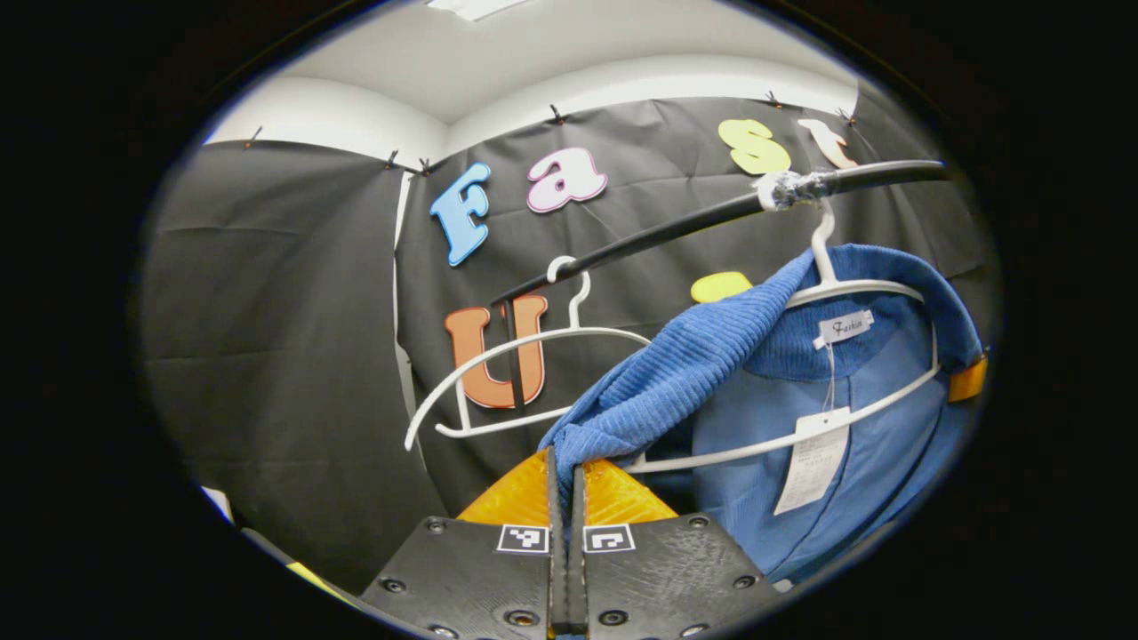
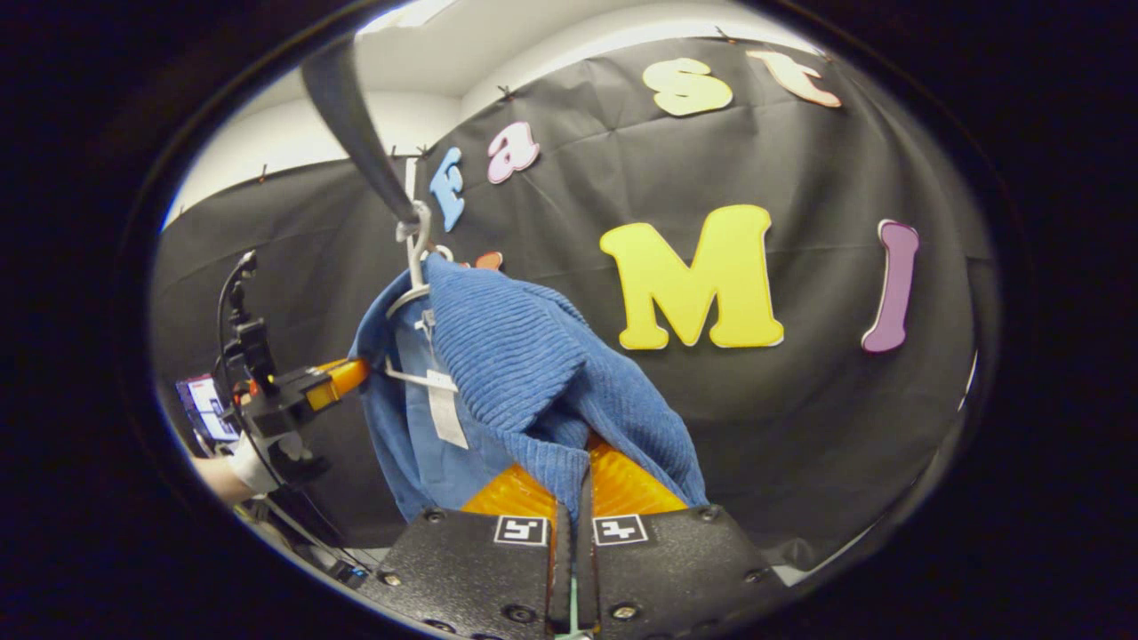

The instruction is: Grasp the clothes on the hanger with both hands and then place them into the laundry hamper below.

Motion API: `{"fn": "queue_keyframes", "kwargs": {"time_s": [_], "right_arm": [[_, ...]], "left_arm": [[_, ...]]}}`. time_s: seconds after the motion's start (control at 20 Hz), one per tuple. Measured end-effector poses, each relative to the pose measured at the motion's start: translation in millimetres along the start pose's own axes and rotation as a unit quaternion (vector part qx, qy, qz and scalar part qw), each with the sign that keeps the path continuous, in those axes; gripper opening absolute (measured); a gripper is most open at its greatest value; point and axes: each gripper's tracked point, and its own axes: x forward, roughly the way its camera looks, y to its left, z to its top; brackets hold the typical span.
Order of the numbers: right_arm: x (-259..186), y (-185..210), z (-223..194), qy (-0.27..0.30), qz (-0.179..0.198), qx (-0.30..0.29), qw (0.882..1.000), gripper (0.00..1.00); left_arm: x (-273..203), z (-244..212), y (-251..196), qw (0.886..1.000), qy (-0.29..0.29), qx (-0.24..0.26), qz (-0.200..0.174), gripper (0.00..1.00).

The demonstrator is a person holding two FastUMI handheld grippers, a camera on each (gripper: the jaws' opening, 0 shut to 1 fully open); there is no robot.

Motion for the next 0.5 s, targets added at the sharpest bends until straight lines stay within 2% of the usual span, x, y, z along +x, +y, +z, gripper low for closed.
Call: {"fn": "queue_keyframes", "kwargs": {"time_s": [0.15, 0.25, 0.3, 0.4, 0.5], "right_arm": [[1.5, -5.3, -6.5, 0.002, 0.012, 0.019, 1.0, 0.06], [2.7, -8.7, -11.3, 0.008, 0.026, 0.056, 0.998, 0.06], [4.0, -11.9, -11.0, 0.007, 0.034, 0.077, 0.996, 0.06], [6.3, -17.1, -4.9, -0.001, 0.045, 0.111, 0.993, 0.05], [7.5, -21.4, 2.7, -0.006, 0.042, 0.111, 0.993, 0.06]], "left_arm": [[5.3, 7.1, 3.5, 1.0, -0.002, -0.005, 0.0, 0.0], [7.9, 13.4, 9.3, 1.0, -0.008, 0.0, 0.004, 0.0], [9.1, 16.4, 12.3, 1.0, -0.01, -0.002, 0.005, 0.03], [14.2, 19.6, 14.8, 1.0, -0.009, -0.012, 0.002, 0.0], [17.2, 20.6, 18.5, 1.0, -0.011, -0.008, 0.002, 0.0]]}}
